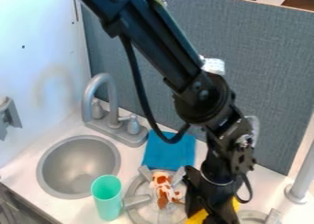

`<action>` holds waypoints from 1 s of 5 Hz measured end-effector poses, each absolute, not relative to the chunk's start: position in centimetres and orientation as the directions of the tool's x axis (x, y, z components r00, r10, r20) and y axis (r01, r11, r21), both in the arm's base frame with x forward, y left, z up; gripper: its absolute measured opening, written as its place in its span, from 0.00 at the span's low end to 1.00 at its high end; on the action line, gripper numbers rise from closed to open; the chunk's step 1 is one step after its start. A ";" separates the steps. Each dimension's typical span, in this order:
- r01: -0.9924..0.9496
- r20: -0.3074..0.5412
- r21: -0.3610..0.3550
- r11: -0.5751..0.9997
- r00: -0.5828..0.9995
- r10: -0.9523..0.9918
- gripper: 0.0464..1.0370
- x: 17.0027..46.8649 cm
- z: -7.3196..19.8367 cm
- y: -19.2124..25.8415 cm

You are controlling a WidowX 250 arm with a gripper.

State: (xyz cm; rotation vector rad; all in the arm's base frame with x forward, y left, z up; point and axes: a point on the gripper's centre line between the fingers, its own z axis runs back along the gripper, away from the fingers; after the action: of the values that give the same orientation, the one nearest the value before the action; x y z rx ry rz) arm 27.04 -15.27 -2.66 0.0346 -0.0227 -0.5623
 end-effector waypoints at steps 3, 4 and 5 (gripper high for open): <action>0.592 -0.005 -0.082 0.802 0.805 -0.594 0.51 30.2 -6.8 -21.4; 0.566 -0.032 -0.081 0.820 0.821 -0.570 0.50 31.3 -7.0 -22.2; 0.549 -0.074 -0.073 0.833 0.830 -0.553 0.50 31.4 -7.1 -22.2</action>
State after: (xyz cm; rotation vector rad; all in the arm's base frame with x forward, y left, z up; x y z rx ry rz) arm 31.44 -22.18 -7.08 -0.0491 0.0937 -0.5847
